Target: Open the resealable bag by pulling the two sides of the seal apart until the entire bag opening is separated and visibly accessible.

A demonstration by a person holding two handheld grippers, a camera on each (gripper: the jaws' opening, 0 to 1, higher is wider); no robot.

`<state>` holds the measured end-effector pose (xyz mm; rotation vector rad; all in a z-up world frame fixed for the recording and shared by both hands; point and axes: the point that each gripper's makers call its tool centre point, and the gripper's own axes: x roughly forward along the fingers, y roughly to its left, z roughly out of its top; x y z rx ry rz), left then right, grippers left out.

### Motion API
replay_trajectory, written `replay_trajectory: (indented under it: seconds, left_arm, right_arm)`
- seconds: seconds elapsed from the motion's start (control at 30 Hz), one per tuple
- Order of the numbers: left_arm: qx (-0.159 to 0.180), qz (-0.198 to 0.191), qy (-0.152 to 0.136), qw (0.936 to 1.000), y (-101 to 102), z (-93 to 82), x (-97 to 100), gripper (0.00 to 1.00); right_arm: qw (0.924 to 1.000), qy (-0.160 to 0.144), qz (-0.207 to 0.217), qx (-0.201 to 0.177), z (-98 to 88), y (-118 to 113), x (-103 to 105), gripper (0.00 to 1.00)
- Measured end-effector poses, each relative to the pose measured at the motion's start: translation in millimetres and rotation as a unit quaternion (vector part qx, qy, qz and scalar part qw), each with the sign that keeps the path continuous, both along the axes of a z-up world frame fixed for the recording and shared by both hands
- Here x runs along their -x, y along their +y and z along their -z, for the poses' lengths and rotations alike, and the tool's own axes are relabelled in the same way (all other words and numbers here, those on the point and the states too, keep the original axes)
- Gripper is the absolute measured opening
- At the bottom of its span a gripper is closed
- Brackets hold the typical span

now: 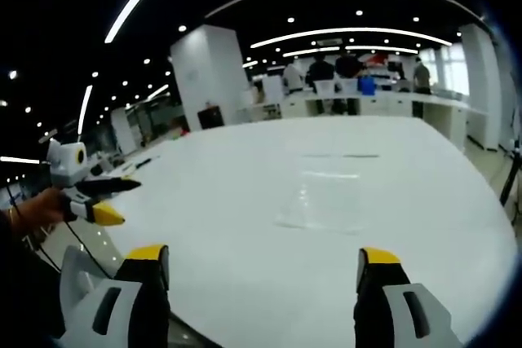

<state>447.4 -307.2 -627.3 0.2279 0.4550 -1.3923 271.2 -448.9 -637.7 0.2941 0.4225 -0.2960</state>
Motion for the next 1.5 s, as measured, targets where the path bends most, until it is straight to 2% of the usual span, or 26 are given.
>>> replay_trajectory:
  seconds: [0.73,0.9,1.17,1.33,1.4,1.5]
  left_arm:
    - [-0.006,0.006,0.000,1.0000,-2.9,1.2,0.1,0.97]
    - [-0.007,0.006,0.000,1.0000,-3.2,1.4,-0.1,0.97]
    - [-0.010,0.006,0.000,0.9999,-5.0,3.4,-1.2,0.96]
    - [-0.010,0.007,0.002,0.9999,-7.6,4.9,-3.1,0.95]
    - [-0.007,0.007,0.008,0.9999,-8.7,6.3,-3.4,0.95]
    - [-0.012,0.009,0.008,0.9999,-8.8,8.7,-4.1,0.95]
  right_arm:
    - [0.9996,0.015,-0.010,0.020,0.2,-17.0,0.7,0.93]
    - [0.9996,0.016,-0.010,0.023,0.1,-18.4,-0.3,0.85]
    - [0.9985,0.028,-0.026,0.038,8.1,-17.8,-15.6,0.82]
    - [0.9943,0.063,-0.032,0.080,18.1,-30.0,-23.1,0.75]
    - [0.9911,0.078,-0.029,0.104,22.7,-42.6,-29.5,0.73]
    - [0.9895,0.085,-0.030,0.113,25.7,-47.5,-33.8,0.70]
